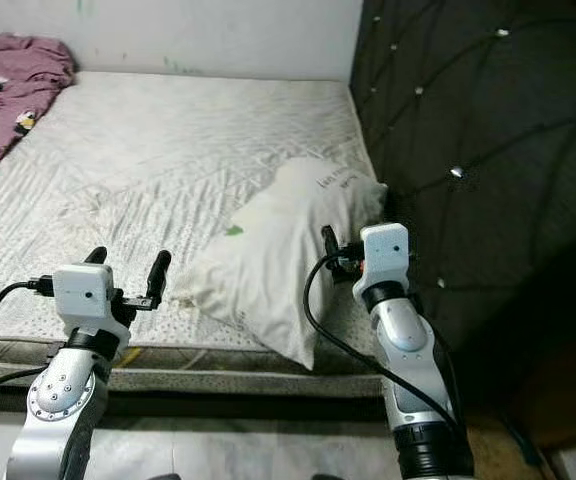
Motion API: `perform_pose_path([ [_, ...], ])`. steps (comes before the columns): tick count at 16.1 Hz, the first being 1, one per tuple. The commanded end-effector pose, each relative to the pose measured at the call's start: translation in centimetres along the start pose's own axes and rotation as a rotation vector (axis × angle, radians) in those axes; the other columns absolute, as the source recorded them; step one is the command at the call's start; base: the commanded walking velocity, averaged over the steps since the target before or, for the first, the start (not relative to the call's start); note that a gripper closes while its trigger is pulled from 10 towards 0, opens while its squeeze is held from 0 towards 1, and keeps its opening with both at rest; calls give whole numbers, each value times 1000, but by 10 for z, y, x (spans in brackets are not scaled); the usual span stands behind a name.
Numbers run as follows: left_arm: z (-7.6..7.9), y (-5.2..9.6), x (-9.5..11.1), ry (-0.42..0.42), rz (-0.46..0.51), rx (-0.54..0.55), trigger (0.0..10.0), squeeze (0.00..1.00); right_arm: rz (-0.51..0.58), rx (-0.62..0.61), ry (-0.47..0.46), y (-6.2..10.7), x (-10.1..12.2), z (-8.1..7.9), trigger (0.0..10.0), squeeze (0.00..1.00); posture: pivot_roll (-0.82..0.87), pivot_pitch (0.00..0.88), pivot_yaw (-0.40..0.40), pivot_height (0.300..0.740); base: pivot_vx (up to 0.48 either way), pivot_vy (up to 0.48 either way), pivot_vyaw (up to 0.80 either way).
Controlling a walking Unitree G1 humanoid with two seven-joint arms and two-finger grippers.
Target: Clean up the room
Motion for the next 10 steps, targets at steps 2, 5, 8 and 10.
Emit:
perform_pose_path([
  [2,0,-2,5,-7,19,-11,10000,0,24,-14,3,-2,8,2,10000,0,-37,0,-14,740,309,0,0],
  [5,0,-2,4,-8,17,-9,10000,0,25,-16,3,-3,8,2,10000,0,-37,0,-12,740,295,0,0],
  [8,0,-4,5,-16,23,-16,10000,0,25,-20,2,-4,8,3,10000,0,-37,0,-10,740,275,0,0],
  [10,0,-4,5,-17,24,-16,10000,0,27,-21,2,-4,8,3,10000,0,-37,0,-8,740,366,0,0],
])
Point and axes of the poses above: a point about 5 cm out from each wrist's last joint towards the gripper, its own y axis pointing back from the gripper into the wrist, its own x axis along the axis of the wrist's last joint, z = x × y, the point moved 3 cm from there along -y, pointing out of the wrist towards the gripper, and after that the axes turned 1 degree about -y, right-handed, at the moved point
